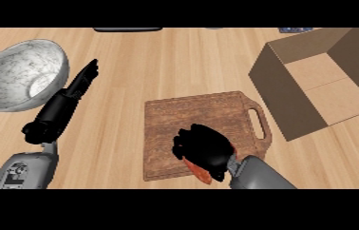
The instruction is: Pick the sweet potato from the cutting board and place it in the cardboard box
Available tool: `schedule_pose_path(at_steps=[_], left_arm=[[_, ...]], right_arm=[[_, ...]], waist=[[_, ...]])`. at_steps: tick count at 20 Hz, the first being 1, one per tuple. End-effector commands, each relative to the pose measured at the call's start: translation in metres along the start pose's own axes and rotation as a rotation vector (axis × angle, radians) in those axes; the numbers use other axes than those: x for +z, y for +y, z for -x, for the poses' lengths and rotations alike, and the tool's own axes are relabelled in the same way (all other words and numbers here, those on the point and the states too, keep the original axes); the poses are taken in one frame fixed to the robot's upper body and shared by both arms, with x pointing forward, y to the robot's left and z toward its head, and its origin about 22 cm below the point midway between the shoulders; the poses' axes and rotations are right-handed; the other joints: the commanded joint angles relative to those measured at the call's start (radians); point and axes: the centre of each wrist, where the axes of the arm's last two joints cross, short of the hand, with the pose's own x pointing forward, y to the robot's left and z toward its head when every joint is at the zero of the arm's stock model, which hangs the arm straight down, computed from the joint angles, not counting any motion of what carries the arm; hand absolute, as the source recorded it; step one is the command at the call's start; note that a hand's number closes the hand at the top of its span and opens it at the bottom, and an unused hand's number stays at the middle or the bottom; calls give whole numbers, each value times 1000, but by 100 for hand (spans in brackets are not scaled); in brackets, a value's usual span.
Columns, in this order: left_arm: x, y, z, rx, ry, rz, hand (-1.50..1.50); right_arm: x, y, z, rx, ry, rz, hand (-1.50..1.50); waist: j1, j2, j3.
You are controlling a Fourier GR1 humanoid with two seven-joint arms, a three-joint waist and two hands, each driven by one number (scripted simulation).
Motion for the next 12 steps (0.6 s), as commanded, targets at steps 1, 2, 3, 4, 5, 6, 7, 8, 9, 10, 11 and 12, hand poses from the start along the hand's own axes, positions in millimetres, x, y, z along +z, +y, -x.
schedule_pose_path(at_steps=[1, 2, 3, 4, 5, 6, 7, 8, 9, 10, 11, 12], left_arm=[[3, 3, 6, -2, 31, -20, 0], [5, 8, 2, -13, 16, -30, 0], [7, 5, 6, 2, 25, -29, 0], [10, 10, 5, -12, 29, -33, 0], [12, 5, 10, 6, 37, -35, 0], [9, 14, 5, -20, 30, -59, 0], [15, 12, 11, -3, 39, -55, 0], [9, 9, 4, 2, 29, -59, 0], [14, 11, 8, -11, 31, -59, 0], [17, 5, 9, -3, 44, -47, 0], [13, 16, 3, -14, 27, -63, 0], [14, 21, 5, -18, 42, -68, 0]], right_arm=[[32, 21, -32, -33, -413, -22, 150], [44, 10, -33, -18, -469, 38, 150], [61, 12, -25, -6, -500, 50, 150], [78, 6, -17, 8, -517, 71, 150], [89, -5, -16, 42, -570, 119, 150], [100, -20, -13, 84, -597, 166, 150], [115, -20, -12, 102, -620, 186, 150], [131, -29, -5, 107, -628, 201, 150], [145, -33, -1, 110, -644, 225, 150], [158, -43, 5, 101, -642, 237, 150], [171, -47, 12, 80, -632, 271, 150], [182, -53, 21, 59, -591, 330, 150]], waist=[[-26, 1, 2], [-31, -8, 2], [-43, -2, 2], [-47, -6, 3], [-54, -3, 2], [-67, -7, 2], [-69, -7, 2], [-72, -3, 3], [-74, -1, 2], [-75, -1, 2], [-72, 3, 3], [-80, 7, 3]])
